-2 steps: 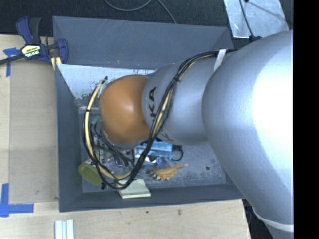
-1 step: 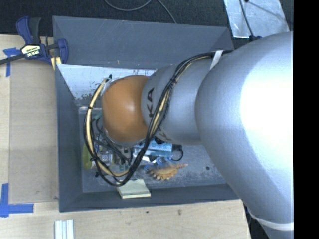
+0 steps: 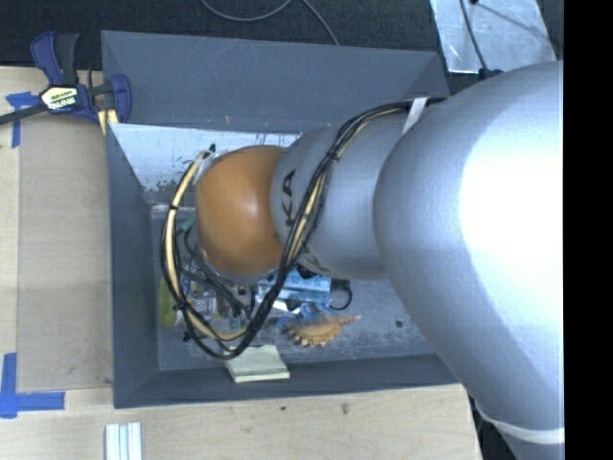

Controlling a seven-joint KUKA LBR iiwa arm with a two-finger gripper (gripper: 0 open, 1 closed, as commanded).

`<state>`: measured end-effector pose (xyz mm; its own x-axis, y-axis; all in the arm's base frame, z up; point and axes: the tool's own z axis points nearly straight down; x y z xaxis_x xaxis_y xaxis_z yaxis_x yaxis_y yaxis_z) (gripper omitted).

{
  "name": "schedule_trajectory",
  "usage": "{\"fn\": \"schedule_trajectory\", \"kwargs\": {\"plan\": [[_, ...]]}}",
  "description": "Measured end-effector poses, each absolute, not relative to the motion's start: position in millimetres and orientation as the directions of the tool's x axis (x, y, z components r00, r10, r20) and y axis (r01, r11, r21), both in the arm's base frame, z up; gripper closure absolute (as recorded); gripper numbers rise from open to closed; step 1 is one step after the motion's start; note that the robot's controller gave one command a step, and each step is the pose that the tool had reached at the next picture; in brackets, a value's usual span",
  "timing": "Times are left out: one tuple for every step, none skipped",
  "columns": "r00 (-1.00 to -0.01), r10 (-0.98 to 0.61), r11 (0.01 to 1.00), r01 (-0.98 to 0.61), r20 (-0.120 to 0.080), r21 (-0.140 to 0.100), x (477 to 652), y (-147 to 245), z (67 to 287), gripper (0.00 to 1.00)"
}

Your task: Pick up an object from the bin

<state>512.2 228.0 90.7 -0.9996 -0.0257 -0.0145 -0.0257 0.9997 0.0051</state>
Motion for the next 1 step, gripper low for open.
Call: {"fn": "schedule_trajectory", "kwargs": {"plan": [[-0.999, -0.036, 0.999, -0.036, -0.008, 0.002, 510.3, 229.4, 137.7, 1.00]]}}
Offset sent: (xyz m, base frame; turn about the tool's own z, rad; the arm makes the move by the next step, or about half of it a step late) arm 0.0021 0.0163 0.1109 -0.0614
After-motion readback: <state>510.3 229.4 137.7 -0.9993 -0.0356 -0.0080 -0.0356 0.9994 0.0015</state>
